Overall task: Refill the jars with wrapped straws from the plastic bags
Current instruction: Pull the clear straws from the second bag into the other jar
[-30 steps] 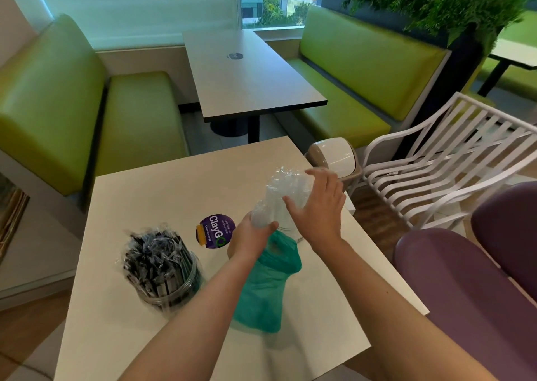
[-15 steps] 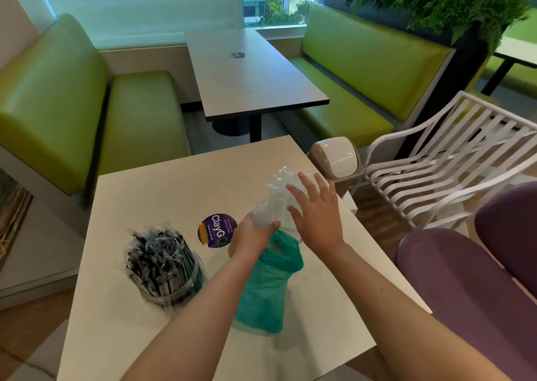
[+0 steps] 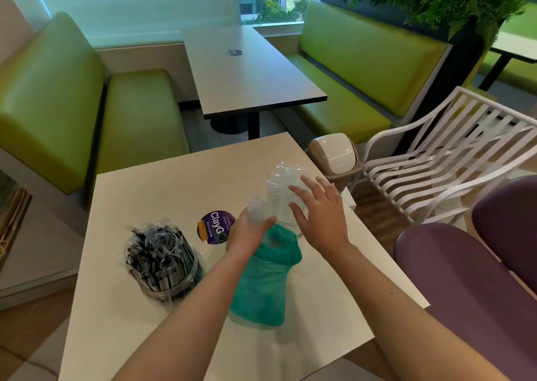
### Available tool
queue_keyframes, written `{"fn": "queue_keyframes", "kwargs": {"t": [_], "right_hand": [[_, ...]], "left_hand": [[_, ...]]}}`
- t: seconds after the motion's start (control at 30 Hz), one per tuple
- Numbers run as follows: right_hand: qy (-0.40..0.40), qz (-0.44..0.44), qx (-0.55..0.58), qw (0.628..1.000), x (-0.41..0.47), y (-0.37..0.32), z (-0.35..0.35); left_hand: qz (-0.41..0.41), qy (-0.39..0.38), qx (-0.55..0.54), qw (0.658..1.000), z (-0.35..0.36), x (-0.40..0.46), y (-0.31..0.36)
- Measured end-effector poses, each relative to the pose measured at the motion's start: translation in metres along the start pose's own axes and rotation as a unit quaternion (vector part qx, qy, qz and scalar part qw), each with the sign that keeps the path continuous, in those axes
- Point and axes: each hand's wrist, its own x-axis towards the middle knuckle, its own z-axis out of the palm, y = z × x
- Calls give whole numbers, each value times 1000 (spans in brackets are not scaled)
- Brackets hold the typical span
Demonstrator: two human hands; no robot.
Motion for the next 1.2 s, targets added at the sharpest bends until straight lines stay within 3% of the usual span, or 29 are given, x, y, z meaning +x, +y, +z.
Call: {"fn": "queue_keyframes", "kwargs": {"t": [0.13, 0.23, 0.37, 0.5, 0.6, 0.73, 0.9, 1.03, 1.2], "right_hand": [[49, 50, -13, 997, -9, -18, -8], [31, 67, 31, 997, -22, -31, -8], [-68, 104, 164, 979, -44, -43, 3], [-197, 189, 256, 927, -54, -50, 16], [-245, 219, 305, 894, -58, -54, 22], [-266, 249, 341, 867, -56, -54, 26], [-267, 252, 350, 862, -51, -47, 28], [-270, 275, 387, 837, -45, -40, 26], [-278, 301, 452, 792, -41, -38, 19]], "left_hand": [[0, 11, -45, 999, -7, -3, -6], [-14, 5, -65, 998, -13, -3, -10], [-23, -19, -122, 992, -20, -6, -17], [-47, -51, -171, 983, -26, -8, -24], [-71, -77, -197, 975, -27, -10, -26], [-104, -125, -229, 960, -29, -14, -23], [-74, -239, -338, 907, -37, -15, -31], [-37, -293, -386, 874, -38, -19, -39], [-36, -235, -381, 894, -33, -22, -41]]}}
